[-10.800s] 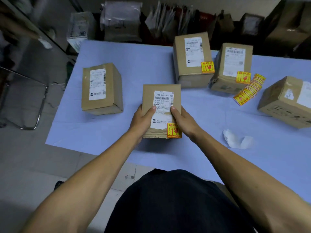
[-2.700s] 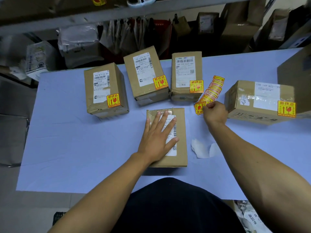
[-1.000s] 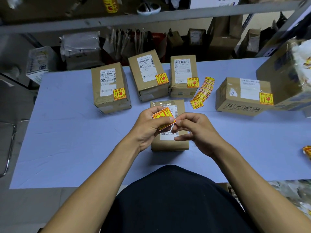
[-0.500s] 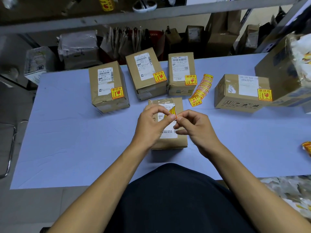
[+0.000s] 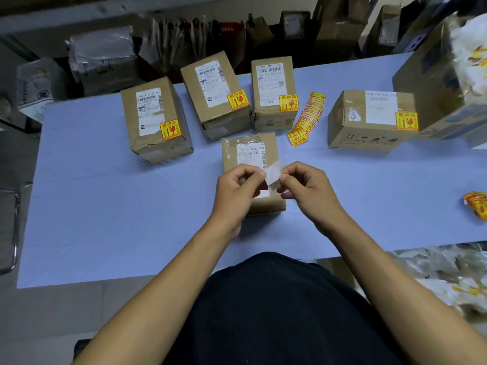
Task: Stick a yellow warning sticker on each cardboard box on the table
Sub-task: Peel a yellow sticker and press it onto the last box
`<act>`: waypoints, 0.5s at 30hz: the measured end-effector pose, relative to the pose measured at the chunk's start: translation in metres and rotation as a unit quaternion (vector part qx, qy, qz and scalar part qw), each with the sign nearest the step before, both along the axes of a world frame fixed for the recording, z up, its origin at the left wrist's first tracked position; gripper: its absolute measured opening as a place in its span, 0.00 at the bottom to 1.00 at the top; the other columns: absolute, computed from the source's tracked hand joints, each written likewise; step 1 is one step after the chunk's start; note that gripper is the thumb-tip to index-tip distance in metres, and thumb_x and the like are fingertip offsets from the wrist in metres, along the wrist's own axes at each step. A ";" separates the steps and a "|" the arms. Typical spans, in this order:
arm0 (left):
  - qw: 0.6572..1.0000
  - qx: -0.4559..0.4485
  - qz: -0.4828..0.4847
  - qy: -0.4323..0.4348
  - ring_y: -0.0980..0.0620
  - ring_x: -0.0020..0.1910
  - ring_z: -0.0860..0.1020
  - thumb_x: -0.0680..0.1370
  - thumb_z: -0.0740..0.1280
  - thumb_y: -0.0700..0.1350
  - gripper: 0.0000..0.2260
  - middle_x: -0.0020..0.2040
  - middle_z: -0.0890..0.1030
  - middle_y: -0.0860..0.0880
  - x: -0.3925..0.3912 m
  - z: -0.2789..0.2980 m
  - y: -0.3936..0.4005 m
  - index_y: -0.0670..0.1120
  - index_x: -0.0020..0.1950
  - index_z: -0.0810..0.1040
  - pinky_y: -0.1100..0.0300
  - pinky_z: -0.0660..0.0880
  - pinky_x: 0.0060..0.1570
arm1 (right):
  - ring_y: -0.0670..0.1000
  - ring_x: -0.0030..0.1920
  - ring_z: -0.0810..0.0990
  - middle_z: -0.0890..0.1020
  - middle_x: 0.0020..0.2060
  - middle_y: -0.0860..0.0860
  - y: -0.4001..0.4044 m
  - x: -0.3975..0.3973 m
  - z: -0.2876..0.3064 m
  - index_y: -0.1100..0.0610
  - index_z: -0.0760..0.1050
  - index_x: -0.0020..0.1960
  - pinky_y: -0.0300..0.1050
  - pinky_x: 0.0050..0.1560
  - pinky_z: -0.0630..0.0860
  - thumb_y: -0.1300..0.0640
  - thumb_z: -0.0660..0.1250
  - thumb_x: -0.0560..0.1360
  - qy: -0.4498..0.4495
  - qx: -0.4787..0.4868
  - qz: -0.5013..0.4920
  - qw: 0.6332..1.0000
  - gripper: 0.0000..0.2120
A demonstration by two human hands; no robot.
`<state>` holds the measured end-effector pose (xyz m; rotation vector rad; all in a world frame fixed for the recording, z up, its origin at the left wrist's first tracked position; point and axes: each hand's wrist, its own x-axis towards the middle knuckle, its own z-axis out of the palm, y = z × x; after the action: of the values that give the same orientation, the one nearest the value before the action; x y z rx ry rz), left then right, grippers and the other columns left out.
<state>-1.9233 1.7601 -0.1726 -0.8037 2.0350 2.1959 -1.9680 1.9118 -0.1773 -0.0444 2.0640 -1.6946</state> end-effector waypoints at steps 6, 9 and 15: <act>0.987 0.078 0.106 -0.090 0.55 0.35 0.80 0.79 0.67 0.40 0.07 0.33 0.80 0.52 0.002 -0.010 -0.001 0.46 0.41 0.80 0.58 0.79 0.42 | 0.48 0.35 0.79 0.81 0.32 0.49 0.027 -0.008 -0.042 0.56 0.76 0.37 0.40 0.38 0.79 0.61 0.61 0.77 -0.100 0.062 -0.118 0.986 0.11; 0.984 0.077 0.122 -0.103 0.55 0.34 0.80 0.79 0.67 0.41 0.07 0.33 0.81 0.53 0.005 -0.013 -0.005 0.46 0.41 0.80 0.59 0.78 0.42 | 0.49 0.35 0.79 0.81 0.33 0.49 0.037 -0.012 -0.064 0.58 0.75 0.37 0.43 0.40 0.78 0.61 0.60 0.75 -0.142 0.099 -0.140 0.975 0.09; 0.980 0.086 0.132 -0.122 0.56 0.34 0.80 0.79 0.67 0.42 0.06 0.34 0.81 0.52 0.008 -0.015 -0.009 0.47 0.43 0.80 0.60 0.79 0.39 | 0.54 0.34 0.75 0.80 0.37 0.57 0.048 -0.004 -0.094 0.62 0.75 0.37 0.49 0.40 0.75 0.62 0.60 0.74 -0.188 0.205 -0.105 0.955 0.09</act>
<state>-1.9156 1.7513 -0.1876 -1.3122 1.6827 2.2243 -1.9716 1.9598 -0.2712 0.6025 2.1258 -1.2255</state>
